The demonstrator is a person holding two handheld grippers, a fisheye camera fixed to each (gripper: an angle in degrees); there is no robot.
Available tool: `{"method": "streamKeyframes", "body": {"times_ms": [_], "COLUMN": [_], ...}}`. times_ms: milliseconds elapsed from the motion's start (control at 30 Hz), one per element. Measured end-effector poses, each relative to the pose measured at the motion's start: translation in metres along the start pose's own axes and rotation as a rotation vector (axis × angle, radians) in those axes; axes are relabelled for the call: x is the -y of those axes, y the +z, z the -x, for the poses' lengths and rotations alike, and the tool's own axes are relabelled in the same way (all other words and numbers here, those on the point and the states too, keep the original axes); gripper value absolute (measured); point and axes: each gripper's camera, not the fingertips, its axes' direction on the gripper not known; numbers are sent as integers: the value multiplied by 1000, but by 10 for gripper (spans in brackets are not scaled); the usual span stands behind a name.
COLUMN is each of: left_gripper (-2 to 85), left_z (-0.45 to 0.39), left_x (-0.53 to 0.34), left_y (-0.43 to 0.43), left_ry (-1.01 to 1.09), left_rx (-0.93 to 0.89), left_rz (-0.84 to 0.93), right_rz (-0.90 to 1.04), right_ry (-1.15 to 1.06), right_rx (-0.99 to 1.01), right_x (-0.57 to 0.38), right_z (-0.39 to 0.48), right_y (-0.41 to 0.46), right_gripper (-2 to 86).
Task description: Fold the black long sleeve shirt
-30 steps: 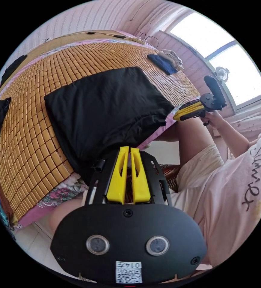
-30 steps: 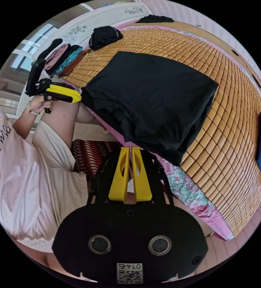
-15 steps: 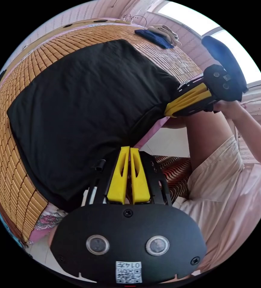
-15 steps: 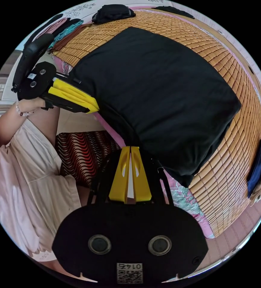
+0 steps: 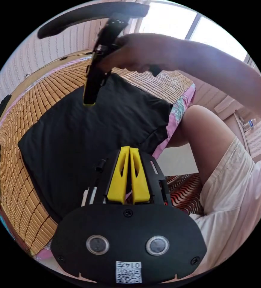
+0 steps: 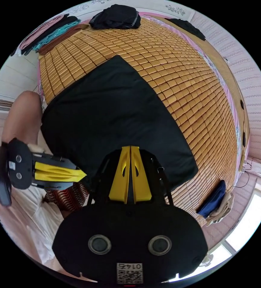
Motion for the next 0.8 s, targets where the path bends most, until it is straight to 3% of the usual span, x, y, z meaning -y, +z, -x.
{"method": "streamKeyframes", "body": {"times_ms": [267,467,633,800], "left_gripper": [-10,-10,-10,-10], "left_z": [-13,-19,-26,-32], "left_x": [-8,-10,-11,-12], "left_y": [11,23,29,34], "left_ry": [97,131,150,158], "left_rx": [-2,-55,-40,-32], "left_rz": [-39,9,10,10], "right_rz": [230,214,281,264], "right_ry": [-119,-17,-139,-75], "right_rx": [36,-24,-43,-13], "right_x": [73,110,130,139], "right_z": [-2,-26,-26,-42], "right_y": [19,22,16,29], "right_gripper": [-10,-9,-9,-8]}}
